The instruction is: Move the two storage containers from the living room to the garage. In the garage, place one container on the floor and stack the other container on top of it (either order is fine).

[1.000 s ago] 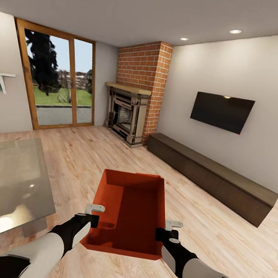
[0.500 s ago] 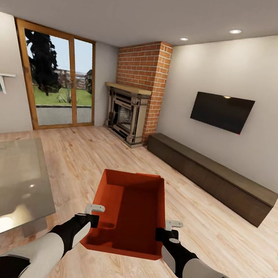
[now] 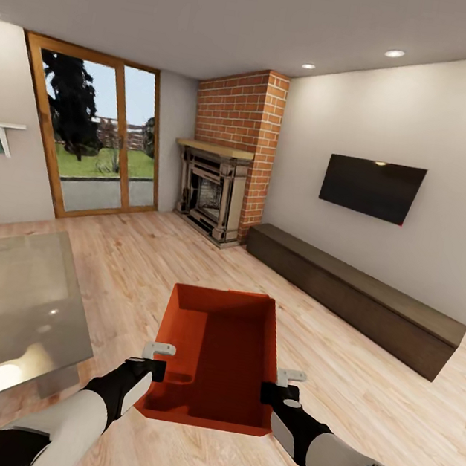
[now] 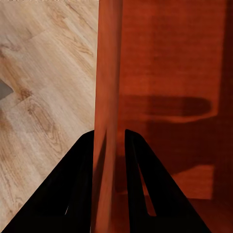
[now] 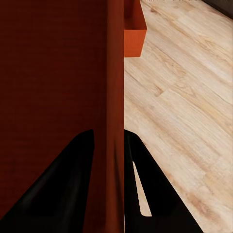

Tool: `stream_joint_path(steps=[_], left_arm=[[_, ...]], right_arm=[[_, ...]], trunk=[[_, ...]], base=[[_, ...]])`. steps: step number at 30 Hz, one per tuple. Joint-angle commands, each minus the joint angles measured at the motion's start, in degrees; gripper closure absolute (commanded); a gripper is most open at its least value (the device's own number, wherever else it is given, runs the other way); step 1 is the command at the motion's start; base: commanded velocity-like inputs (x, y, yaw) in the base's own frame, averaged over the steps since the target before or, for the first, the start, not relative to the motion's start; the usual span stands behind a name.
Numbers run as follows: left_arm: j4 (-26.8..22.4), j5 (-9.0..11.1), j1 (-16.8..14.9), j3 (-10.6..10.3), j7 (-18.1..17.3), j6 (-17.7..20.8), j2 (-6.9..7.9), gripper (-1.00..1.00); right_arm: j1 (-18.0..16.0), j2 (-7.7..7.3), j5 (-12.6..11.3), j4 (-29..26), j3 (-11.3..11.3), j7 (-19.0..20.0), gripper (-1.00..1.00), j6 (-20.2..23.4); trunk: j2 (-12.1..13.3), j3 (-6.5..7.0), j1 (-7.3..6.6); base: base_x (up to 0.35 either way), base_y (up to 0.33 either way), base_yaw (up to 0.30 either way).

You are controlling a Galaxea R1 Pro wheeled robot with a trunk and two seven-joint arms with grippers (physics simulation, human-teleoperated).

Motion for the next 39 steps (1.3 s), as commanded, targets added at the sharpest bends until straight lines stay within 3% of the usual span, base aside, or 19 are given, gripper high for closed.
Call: stream_joint_path(steps=[1,39], left_arm=[[-0.03,-0.81,-0.02,0.12,2.12,0.51,0.13,1.00],[-0.03,-0.81,-0.02,0.22,2.12,0.43,0.19,1.00]], right_arm=[[-0.07,-1.61,-0.10,0.03,-0.39,-0.35,1.00,-0.41],[-0.06,-1.61,-0.10,0.03,-0.31,-0.35,1.00,-0.37]], trunk=[[-0.10,-0.04,0.02],[-0.10,3.36,0.02]], base=[[0.000,0.000,0.000],[0.000,0.000,0.000]])
